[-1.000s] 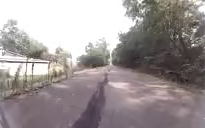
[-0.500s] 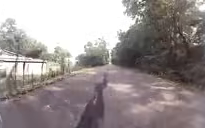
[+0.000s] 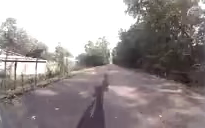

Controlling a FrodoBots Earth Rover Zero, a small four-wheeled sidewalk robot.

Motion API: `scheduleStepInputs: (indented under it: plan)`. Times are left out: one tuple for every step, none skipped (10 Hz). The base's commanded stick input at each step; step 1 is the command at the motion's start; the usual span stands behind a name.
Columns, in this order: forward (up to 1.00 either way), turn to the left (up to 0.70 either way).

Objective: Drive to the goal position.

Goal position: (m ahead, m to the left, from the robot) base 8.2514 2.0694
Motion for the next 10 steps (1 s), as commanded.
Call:
scheduleStepInputs:
  plan:
    - [0.7, -0.12]
    - [0.7, 0.0]
    - [0.7, 0.0]
    - [0.7, 0.0]
    - [0.7, 0.0]
    - [0.7, 0.0]
    - [0.7, 0.0]
    - [0.7, 0.0]
    - [0.7, 0.0]
    - [0.7, 0.0]
